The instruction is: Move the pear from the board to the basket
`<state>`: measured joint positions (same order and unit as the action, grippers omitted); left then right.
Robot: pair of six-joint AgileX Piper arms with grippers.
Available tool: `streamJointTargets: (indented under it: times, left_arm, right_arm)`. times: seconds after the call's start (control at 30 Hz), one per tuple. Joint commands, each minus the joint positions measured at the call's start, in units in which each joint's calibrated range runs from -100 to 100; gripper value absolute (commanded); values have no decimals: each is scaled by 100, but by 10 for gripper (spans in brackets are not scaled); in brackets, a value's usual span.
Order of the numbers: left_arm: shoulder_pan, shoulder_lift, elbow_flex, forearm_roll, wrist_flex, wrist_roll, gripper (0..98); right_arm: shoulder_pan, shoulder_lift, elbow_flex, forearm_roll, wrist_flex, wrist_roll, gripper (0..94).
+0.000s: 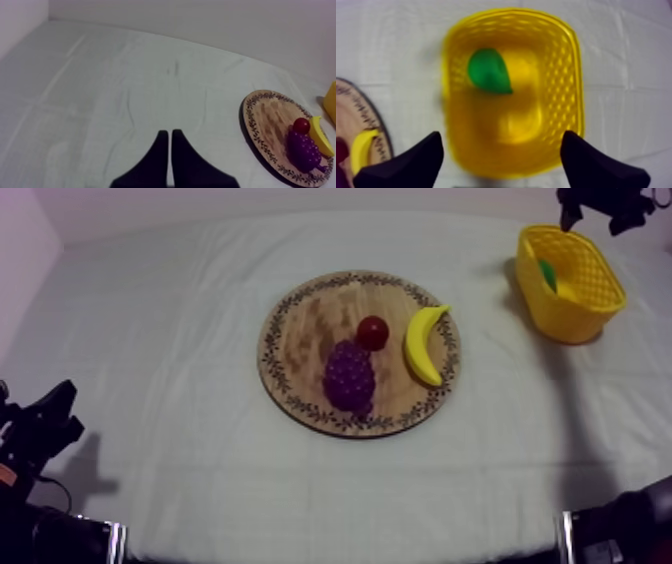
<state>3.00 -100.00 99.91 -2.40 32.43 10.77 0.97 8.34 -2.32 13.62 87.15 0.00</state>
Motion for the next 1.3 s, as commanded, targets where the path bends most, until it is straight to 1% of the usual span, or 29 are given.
streamJointTargets:
  times: [0.0,0.07,0.13,0.23,0.33,0.43,0.53,0.67,0.8,0.87,0.93,1.03,1.1,1.2,1.23,1.27]
  left_arm:
    - [0,0,-2,-2,-1,3,1]
    - [0,0,-2,-2,-1,4,1]
    - [0,0,-2,-2,-1,4,1]
    - [0,0,-2,-2,-1,4,1]
    - [0,0,-2,-2,-1,4,1]
    - [0,0,-2,-2,-1,4,1]
    - [0,0,-2,-2,-1,6,1]
    - [0,0,-2,-2,-1,8,1]
    - [0,0,-2,-2,-1,9,1]
    - [0,0,-2,-2,-1,9,1]
    - [0,0,-2,-2,-1,9,1]
    - [0,0,-2,-2,-1,9,1]
    - [0,0,-2,-2,-1,9,1]
    - [0,0,-2,-2,-1,11,1]
    - [0,0,-2,-2,-1,10,1]
    - [0,0,-2,-2,-1,11,1]
  right_arm:
    - [-152,-982,495,22,-125,-136,574]
    - [-265,-1456,831,29,-249,-247,486]
    - [-377,-1954,1223,42,-432,-383,417]
    - [-514,-2734,1975,69,-875,-602,314]
    - [-533,-3492,2802,-50,-1380,-692,204]
    - [-510,-4145,3544,-206,-1769,-599,158]
    - [-452,-4723,4156,-417,-2093,-355,147]
    - [-335,-5488,5079,-818,-2984,-150,112]
    - [-273,-6307,6137,-1336,-3876,323,44]
    - [-250,-6715,6612,-1599,-4162,533,24]
    - [-244,-7112,7008,-1856,-4245,746,14]
    - [-226,-7716,7539,-2294,-4142,1150,8]
    - [-178,-8149,7925,-2565,-4091,1316,7]
    - [-96,-8887,8689,-2881,-4196,1286,6]
    - [-73,-9142,8962,-2915,-4243,1245,5]
    - [-82,-9382,9166,-2862,-4259,1107,5]
